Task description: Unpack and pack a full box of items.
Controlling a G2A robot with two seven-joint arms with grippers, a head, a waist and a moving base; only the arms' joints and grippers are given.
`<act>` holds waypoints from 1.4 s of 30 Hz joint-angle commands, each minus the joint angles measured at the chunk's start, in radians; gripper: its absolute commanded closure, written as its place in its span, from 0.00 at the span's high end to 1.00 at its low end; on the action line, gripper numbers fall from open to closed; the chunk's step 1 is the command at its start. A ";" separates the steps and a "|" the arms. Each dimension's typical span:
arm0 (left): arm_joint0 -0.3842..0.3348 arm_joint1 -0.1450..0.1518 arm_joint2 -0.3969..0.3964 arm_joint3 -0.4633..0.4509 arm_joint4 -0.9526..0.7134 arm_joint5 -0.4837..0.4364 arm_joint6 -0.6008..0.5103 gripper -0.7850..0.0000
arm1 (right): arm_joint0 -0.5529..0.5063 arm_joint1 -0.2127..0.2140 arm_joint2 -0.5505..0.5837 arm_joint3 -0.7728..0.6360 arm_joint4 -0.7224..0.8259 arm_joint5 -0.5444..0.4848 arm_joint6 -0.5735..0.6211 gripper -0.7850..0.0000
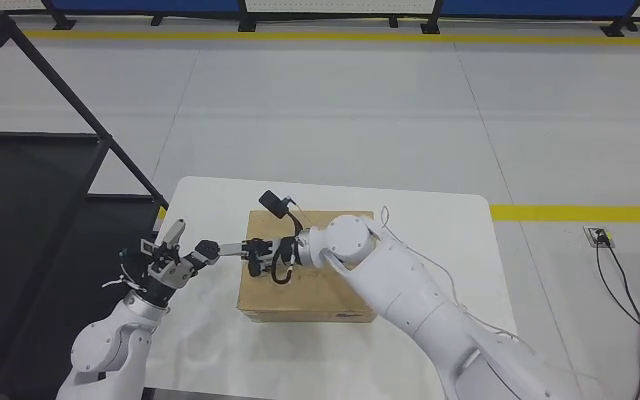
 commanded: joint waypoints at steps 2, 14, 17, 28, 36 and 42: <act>-0.007 0.001 0.006 -0.001 0.004 0.004 0.002 1.00 | -0.001 0.014 0.013 0.008 -0.040 -0.020 0.014 1.00; -0.039 0.004 0.039 -0.003 0.031 0.026 0.008 1.00 | -0.073 0.126 0.152 -0.090 -0.145 -0.019 0.036 1.00; -0.047 0.004 0.046 -0.001 0.037 0.031 0.010 1.00 | -0.115 0.165 0.205 -0.158 -0.177 -0.003 0.037 1.00; -0.073 0.006 0.071 0.004 0.047 0.039 0.019 1.00 | -0.344 0.297 0.425 -0.539 -0.355 0.164 0.027 1.00; -0.088 0.007 0.088 0.007 0.053 0.042 0.023 1.00 | -0.489 0.353 0.563 -0.749 -0.468 0.280 -0.023 1.00; -0.097 0.009 0.091 0.009 0.054 0.044 0.023 1.00 | -0.547 0.377 0.643 -0.813 -0.494 0.342 -0.035 1.00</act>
